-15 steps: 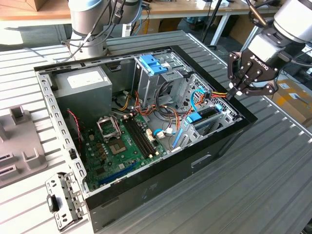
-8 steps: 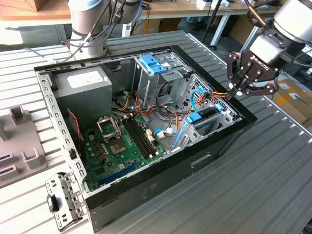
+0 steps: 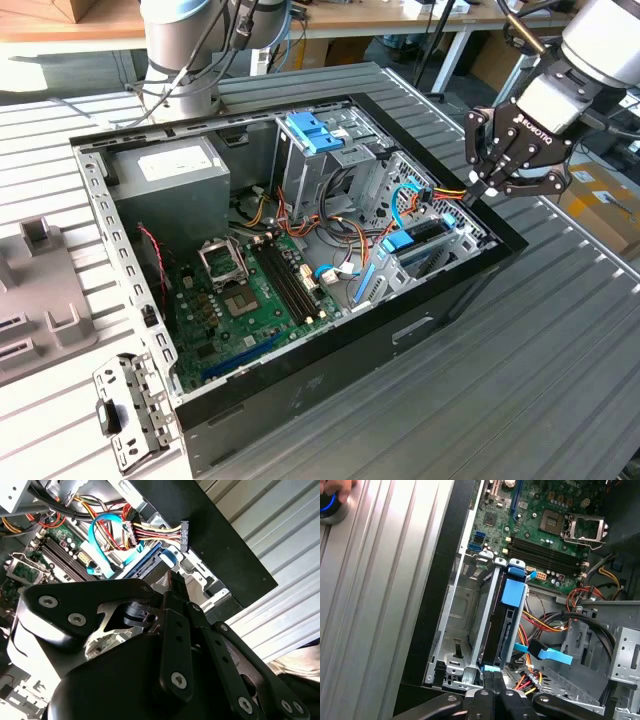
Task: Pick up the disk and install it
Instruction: 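Insert the first disk wire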
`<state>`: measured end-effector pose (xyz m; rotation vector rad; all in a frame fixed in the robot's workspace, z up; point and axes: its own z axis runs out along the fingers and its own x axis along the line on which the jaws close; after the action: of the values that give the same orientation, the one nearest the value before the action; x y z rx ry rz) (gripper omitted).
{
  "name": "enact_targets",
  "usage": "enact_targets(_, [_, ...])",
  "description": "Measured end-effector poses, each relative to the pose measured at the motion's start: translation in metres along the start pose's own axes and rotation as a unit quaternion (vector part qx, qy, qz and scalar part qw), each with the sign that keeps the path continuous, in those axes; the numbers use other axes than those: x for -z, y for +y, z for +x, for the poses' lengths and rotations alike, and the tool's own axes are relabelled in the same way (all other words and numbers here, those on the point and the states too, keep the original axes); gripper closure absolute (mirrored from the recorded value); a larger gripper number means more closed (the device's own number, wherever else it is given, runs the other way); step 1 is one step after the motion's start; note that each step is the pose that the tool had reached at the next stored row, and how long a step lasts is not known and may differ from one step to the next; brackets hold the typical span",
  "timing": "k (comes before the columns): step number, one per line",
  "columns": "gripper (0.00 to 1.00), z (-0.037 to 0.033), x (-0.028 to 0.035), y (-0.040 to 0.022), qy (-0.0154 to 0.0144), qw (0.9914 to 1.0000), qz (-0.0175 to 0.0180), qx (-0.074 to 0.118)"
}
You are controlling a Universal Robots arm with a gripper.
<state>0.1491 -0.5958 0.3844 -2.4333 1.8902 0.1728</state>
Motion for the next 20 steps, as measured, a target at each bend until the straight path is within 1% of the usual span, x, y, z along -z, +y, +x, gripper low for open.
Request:
enact_targets(5, [0.89,0.0000,0.0000,0.0000,0.0005,0.99979,-0.0025,0.020])
enact_targets(7, [0.89,0.0000,0.0000,0.0000,0.0009,0.99933,-0.0045,0.036])
enact_targets(15, [0.89,0.0000,0.0000,0.0000,0.0013,0.99857,-0.0065,0.053])
enact_targets(17, [0.89,0.0000,0.0000,0.0000,0.0016,0.99796,-0.0078,0.063])
enact_targets(20, [0.89,0.0000,0.0000,0.0000,0.0018,0.99725,-0.0091,0.074])
